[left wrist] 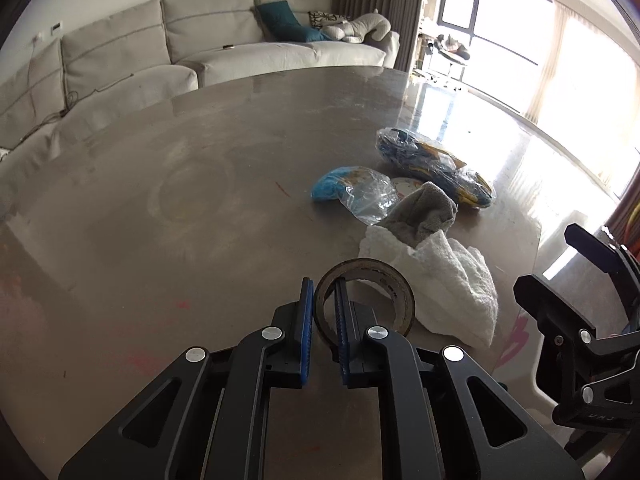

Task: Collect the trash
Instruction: 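Move the left tool to the black tape roll and grasp its rim, then grasp the white cloth with the right tool while the left tool holds the tape roll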

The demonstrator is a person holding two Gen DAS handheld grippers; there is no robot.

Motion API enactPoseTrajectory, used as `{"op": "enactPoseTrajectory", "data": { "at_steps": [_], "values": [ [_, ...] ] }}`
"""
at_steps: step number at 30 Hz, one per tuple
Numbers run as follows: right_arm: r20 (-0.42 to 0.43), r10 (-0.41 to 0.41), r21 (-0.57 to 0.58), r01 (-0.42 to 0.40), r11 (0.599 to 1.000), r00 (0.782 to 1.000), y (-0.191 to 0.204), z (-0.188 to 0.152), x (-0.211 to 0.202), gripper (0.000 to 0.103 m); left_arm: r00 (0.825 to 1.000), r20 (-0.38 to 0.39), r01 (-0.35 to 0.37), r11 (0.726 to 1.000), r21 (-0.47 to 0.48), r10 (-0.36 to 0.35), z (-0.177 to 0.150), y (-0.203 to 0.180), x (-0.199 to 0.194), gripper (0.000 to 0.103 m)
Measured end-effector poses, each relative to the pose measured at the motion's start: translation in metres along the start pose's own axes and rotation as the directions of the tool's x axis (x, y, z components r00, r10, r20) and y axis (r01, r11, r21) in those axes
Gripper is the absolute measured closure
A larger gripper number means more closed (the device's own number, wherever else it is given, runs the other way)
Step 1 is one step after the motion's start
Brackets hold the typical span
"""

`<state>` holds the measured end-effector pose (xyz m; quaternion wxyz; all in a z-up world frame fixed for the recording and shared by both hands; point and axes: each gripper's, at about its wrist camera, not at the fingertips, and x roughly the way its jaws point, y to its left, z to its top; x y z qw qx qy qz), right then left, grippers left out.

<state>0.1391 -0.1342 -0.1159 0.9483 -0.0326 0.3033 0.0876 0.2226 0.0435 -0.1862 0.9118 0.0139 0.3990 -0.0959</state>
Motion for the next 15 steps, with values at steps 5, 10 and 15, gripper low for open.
{"op": "enactPoseTrajectory", "data": {
  "at_steps": [5,10,15],
  "values": [
    [-0.031,0.031,-0.036,-0.032,0.999,0.999,0.017,-0.002,0.021,0.004,0.999,0.032,-0.023,1.000,0.018,0.023,0.007,0.004,-0.012,0.093],
    [-0.071,0.046,-0.072,-0.051,0.996,0.996,0.029,-0.005,0.042,0.004,0.999,0.038,-0.028,1.000,0.004,0.028,0.011,0.010,-0.014,0.093],
    [-0.198,0.109,-0.049,-0.121,0.991,0.974,0.030,-0.014,0.060,0.021,0.998,0.053,-0.029,1.000,0.010,0.028,0.010,0.011,-0.018,0.093]
  ]
}}
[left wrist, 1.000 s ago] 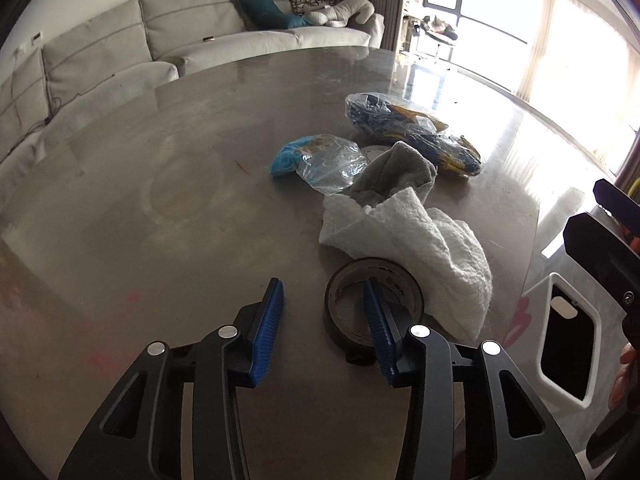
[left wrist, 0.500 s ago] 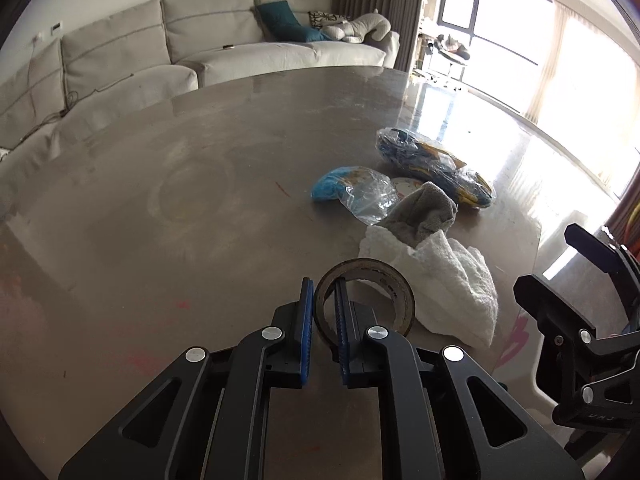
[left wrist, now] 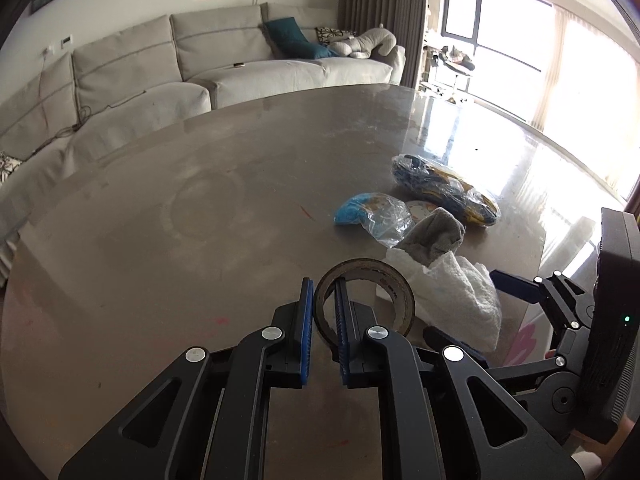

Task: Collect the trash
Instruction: 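Grasp the white cloth with the right tool while the left tool holds the tape roll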

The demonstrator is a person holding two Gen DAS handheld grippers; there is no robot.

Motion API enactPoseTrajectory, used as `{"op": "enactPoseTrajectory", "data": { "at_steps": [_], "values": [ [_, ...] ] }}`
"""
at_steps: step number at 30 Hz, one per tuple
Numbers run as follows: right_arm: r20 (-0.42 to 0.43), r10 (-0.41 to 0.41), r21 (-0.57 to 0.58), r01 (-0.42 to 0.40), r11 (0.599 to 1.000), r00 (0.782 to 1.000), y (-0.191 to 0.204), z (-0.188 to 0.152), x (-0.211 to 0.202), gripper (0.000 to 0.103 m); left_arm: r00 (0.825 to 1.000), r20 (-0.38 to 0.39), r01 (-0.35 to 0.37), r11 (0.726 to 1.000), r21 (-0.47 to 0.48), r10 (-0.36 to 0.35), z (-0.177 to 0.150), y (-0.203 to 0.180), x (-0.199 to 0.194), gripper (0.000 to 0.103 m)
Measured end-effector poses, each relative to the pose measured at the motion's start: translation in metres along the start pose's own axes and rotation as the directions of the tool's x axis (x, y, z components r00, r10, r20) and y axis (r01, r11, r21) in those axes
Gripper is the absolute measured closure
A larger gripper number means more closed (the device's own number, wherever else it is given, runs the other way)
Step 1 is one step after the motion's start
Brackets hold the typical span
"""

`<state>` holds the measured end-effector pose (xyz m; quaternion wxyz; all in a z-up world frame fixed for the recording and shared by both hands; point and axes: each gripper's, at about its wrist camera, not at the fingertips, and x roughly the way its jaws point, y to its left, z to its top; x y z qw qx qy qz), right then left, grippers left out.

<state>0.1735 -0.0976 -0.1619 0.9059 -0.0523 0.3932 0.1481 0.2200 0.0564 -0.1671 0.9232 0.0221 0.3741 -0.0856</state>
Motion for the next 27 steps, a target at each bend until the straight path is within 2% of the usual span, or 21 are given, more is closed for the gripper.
{"op": "enactPoseTrajectory", "data": {
  "at_steps": [2,5,7,8,9,10,12,17,23,27],
  "values": [
    [0.000,-0.028,-0.001,0.028,1.000,1.000,0.001,-0.003,-0.002,0.020,1.000,0.008,0.002,1.000,-0.003,-0.002,0.000,-0.001,-0.002,0.093],
    [-0.015,-0.029,0.021,0.029,0.999,0.999,0.001,-0.003,-0.003,0.020,1.000,0.009,0.009,1.000,-0.008,-0.009,0.000,-0.003,-0.005,0.093],
    [-0.003,-0.031,0.022,0.031,0.999,1.000,0.001,-0.006,-0.004,0.023,1.000,0.006,0.015,1.000,-0.009,-0.015,-0.001,-0.004,-0.007,0.093],
    [0.000,-0.025,0.016,0.025,1.000,1.000,0.003,-0.006,-0.006,0.038,1.000,0.004,0.016,1.000,-0.007,-0.016,-0.001,-0.004,-0.008,0.093],
    [-0.004,-0.022,0.012,0.022,1.000,1.000,0.003,-0.004,-0.007,0.073,1.000,0.004,0.013,1.000,-0.005,-0.013,-0.002,-0.006,-0.008,0.093],
    [-0.011,-0.027,0.016,0.027,1.000,1.000,0.003,-0.001,-0.009,0.092,1.000,0.004,0.013,1.000,-0.003,-0.013,-0.002,-0.007,-0.009,0.093],
    [-0.016,-0.011,0.035,0.012,0.999,1.000,-0.001,0.001,-0.012,0.093,1.000,0.011,0.014,1.000,0.000,-0.014,-0.001,-0.010,-0.014,0.093],
    [0.082,-0.015,0.042,0.012,0.999,0.997,-0.006,0.005,-0.047,0.093,0.999,0.042,0.009,1.000,0.025,-0.010,0.002,-0.018,-0.027,0.093],
    [0.219,-0.114,0.087,0.097,0.991,0.969,-0.029,0.003,-0.102,0.093,0.997,0.052,0.048,0.998,0.043,-0.050,0.008,-0.036,-0.034,0.093],
    [0.259,-0.206,0.131,0.178,0.975,0.944,-0.056,-0.006,-0.139,0.092,0.992,0.046,0.118,0.990,0.076,-0.122,0.011,-0.066,-0.034,0.093]
  ]
}}
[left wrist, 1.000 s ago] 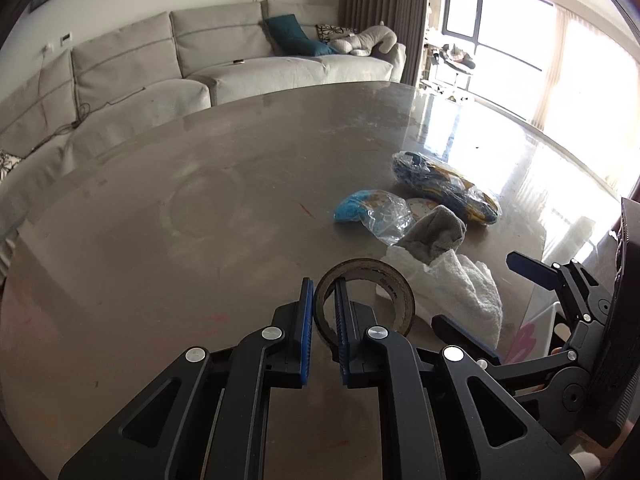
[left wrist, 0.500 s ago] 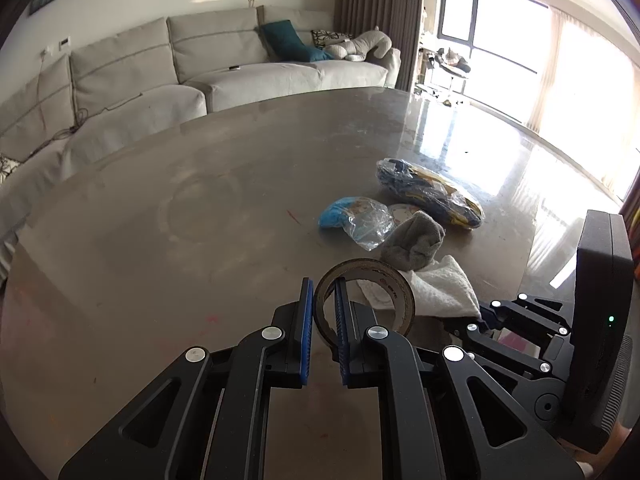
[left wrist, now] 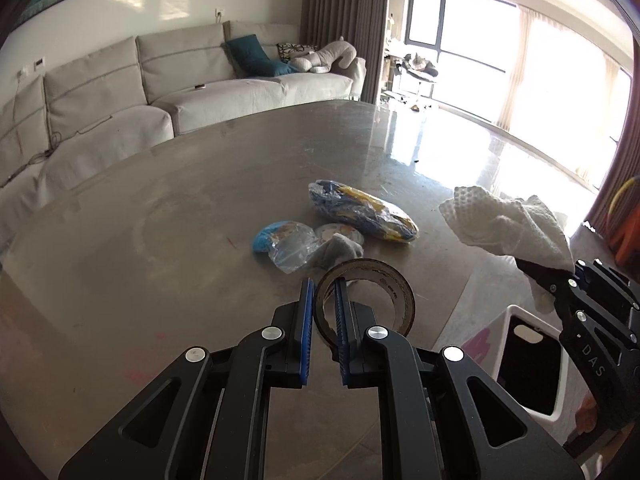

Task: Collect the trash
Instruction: 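Grasp the white cloth with the right tool while the left tool holds the tape roll, then carry the tape roll and white cloth with both tools over the white bin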

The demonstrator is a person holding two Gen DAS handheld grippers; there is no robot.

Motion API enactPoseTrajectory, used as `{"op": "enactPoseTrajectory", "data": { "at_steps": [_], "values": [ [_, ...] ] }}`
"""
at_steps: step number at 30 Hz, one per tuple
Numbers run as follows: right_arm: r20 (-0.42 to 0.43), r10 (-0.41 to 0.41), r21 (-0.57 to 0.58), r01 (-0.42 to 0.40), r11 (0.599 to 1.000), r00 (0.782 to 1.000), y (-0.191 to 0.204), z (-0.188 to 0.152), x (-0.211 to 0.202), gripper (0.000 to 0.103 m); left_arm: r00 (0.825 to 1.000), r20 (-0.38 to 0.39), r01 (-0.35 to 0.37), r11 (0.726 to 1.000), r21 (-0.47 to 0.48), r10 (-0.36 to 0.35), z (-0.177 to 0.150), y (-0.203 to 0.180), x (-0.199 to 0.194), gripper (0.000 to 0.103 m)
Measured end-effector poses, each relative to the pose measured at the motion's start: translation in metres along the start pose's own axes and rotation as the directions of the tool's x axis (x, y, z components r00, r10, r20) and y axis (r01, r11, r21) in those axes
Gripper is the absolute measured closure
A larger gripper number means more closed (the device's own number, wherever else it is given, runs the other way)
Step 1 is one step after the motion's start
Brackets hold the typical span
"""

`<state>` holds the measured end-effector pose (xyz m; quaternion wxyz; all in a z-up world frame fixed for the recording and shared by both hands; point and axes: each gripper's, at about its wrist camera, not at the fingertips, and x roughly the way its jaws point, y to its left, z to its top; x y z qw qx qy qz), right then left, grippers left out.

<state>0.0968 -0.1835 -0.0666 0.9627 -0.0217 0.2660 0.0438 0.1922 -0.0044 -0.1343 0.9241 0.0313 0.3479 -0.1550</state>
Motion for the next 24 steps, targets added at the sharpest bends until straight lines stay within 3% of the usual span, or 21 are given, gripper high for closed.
{"op": "enactPoseTrajectory", "data": {
  "at_steps": [6,11,18,24],
  "values": [
    [0.012,-0.108,0.046,0.108,0.993,0.994,-0.051,-0.011,-0.042,0.092,0.996,0.007,0.093,0.991,0.093,-0.094,0.002,-0.058,0.003,0.093],
    [0.001,-0.180,0.102,0.179,0.978,0.984,-0.084,-0.033,-0.066,0.092,0.984,-0.005,0.178,0.969,0.171,-0.180,-0.001,-0.113,0.006,0.093],
    [-0.034,-0.273,0.151,0.275,0.950,0.961,-0.115,-0.069,-0.088,0.091,0.941,-0.072,0.338,0.894,0.293,-0.332,-0.014,-0.188,0.020,0.093],
    [-0.075,-0.324,0.219,0.333,0.917,0.943,-0.140,-0.102,-0.094,0.091,0.908,-0.131,0.417,0.834,0.362,-0.398,-0.036,-0.245,0.037,0.093]
  ]
}}
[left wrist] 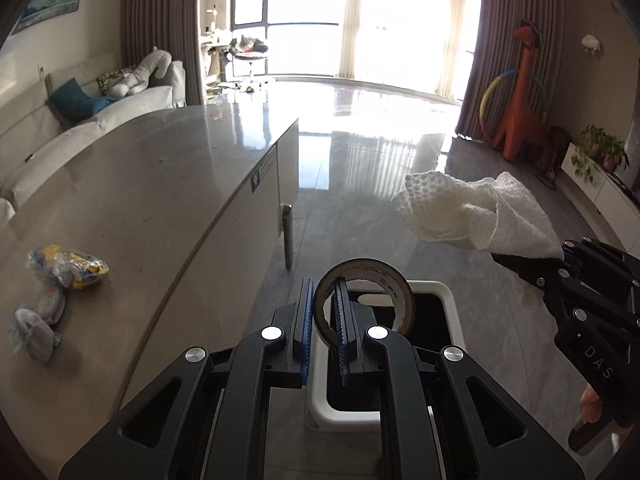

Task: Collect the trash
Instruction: 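Carry the tape roll and white cloth with both tools over the white bin, then open the left tool dropping the tape roll while the right tool releases the cloth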

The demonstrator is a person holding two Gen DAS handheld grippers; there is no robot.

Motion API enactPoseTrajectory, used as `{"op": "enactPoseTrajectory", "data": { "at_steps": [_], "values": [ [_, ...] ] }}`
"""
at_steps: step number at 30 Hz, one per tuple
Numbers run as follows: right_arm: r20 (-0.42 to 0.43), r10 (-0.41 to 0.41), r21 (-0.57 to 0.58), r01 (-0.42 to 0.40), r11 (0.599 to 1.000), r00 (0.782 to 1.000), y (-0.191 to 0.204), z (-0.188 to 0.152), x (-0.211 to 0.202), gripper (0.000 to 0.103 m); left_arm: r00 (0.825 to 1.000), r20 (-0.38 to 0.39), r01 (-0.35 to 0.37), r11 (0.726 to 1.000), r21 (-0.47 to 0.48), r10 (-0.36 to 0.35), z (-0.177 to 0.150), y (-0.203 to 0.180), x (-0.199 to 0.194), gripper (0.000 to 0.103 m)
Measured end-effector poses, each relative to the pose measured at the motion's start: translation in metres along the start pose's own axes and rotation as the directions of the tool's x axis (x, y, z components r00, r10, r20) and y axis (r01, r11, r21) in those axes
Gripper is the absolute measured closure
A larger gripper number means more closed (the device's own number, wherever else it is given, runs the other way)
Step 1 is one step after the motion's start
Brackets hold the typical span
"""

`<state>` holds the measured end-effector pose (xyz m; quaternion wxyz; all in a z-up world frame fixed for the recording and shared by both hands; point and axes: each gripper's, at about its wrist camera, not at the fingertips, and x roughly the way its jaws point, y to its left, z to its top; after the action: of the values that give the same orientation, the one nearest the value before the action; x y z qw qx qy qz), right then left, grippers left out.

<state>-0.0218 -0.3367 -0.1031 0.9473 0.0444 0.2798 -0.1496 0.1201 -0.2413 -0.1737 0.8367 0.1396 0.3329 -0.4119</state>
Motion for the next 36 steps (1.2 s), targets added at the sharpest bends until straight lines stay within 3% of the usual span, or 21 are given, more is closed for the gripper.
{"op": "enactPoseTrajectory", "data": {
  "at_steps": [10,23,25,26,27,29,36],
  "values": [
    [-0.066,-0.009,0.084,0.014,0.996,0.998,-0.039,-0.042,0.023,0.091,0.991,-0.042,0.134,0.984,0.118,-0.130,-0.014,-0.052,0.053,0.093],
    [-0.144,-0.013,0.126,0.031,0.992,0.990,-0.055,-0.067,0.053,0.090,0.969,-0.173,0.200,0.969,0.143,-0.175,-0.039,-0.061,0.109,0.092],
    [-0.149,-0.014,0.130,0.033,0.991,0.989,-0.056,-0.068,0.055,0.089,0.961,-0.210,0.213,0.967,0.141,-0.181,-0.040,-0.065,0.118,0.079],
    [-0.153,-0.013,0.132,0.033,0.991,0.988,-0.058,-0.069,0.055,0.088,0.959,-0.231,0.198,0.971,0.137,-0.163,-0.041,-0.065,0.122,0.033],
    [-0.157,-0.011,0.135,0.033,0.990,0.987,-0.059,-0.070,0.056,0.088,0.965,-0.233,0.159,0.978,0.137,-0.124,-0.040,-0.064,0.123,0.005],
    [-0.165,-0.009,0.138,0.032,0.990,0.986,-0.061,-0.071,0.057,0.087,0.983,-0.171,0.094,0.983,0.155,-0.067,-0.041,-0.062,0.119,0.005],
    [-0.168,0.002,0.160,0.025,0.987,0.986,-0.064,-0.072,0.061,0.087,0.984,-0.174,0.070,0.988,0.141,-0.045,-0.040,-0.052,0.115,0.005]
  ]
}}
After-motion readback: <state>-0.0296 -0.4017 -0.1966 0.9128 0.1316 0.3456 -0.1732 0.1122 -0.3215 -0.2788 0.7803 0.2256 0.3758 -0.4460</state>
